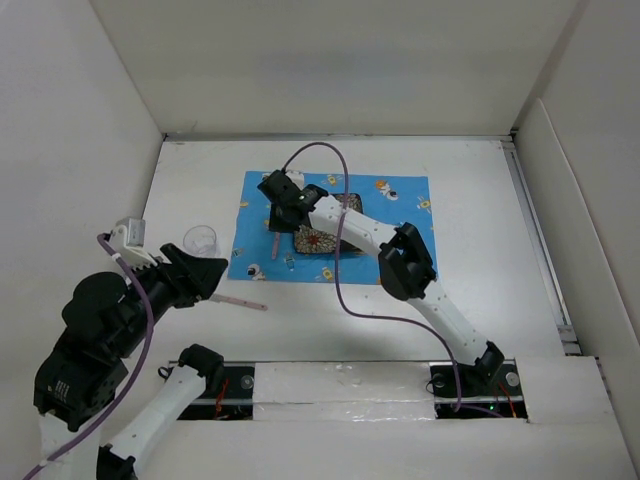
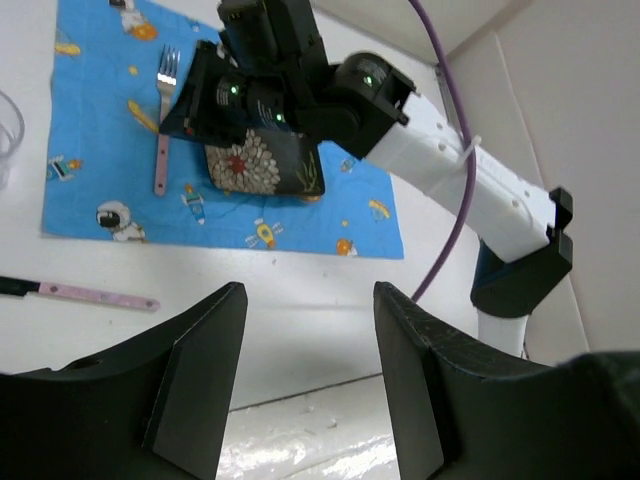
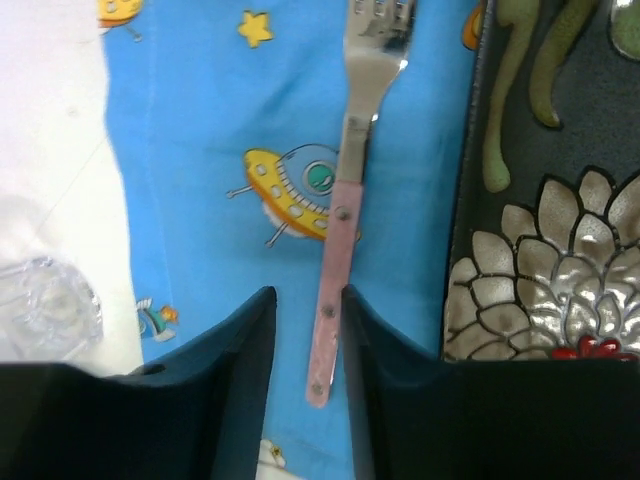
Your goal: Set the dinner table for one person
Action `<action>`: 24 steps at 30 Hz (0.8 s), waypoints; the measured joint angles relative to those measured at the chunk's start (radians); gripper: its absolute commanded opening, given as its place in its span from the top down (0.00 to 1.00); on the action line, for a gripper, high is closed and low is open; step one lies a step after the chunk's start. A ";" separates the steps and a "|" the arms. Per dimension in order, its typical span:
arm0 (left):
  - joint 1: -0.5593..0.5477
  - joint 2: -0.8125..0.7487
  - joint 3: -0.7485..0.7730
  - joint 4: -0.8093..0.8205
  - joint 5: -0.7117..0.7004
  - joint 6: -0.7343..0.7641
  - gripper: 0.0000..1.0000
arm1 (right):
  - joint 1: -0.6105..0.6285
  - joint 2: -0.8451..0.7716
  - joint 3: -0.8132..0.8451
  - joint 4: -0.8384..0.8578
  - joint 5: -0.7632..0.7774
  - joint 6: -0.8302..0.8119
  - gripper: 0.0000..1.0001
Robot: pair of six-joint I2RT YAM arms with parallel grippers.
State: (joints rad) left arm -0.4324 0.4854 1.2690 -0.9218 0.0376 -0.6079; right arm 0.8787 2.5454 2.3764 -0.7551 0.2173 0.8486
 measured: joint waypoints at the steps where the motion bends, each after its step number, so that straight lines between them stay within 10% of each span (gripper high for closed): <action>1: 0.000 0.001 0.003 -0.002 -0.017 0.002 0.50 | 0.003 -0.013 -0.005 0.005 -0.005 -0.014 0.97; 5: 0.000 0.055 0.138 -0.018 -0.059 0.007 0.52 | 0.027 -0.097 -0.044 0.073 -0.039 -0.035 1.00; 12: 0.000 0.082 0.278 -0.024 -0.071 0.009 0.53 | 0.101 -0.073 0.106 0.216 -0.119 -0.006 0.37; 24: 0.000 0.082 0.304 -0.106 -0.053 0.018 0.53 | 0.135 0.150 0.195 0.318 -0.180 0.129 0.33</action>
State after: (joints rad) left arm -0.4324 0.5674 1.5726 -1.0283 -0.0158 -0.5896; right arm 1.0134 2.6953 2.5710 -0.4370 0.0368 0.9775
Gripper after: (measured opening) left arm 0.475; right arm 0.691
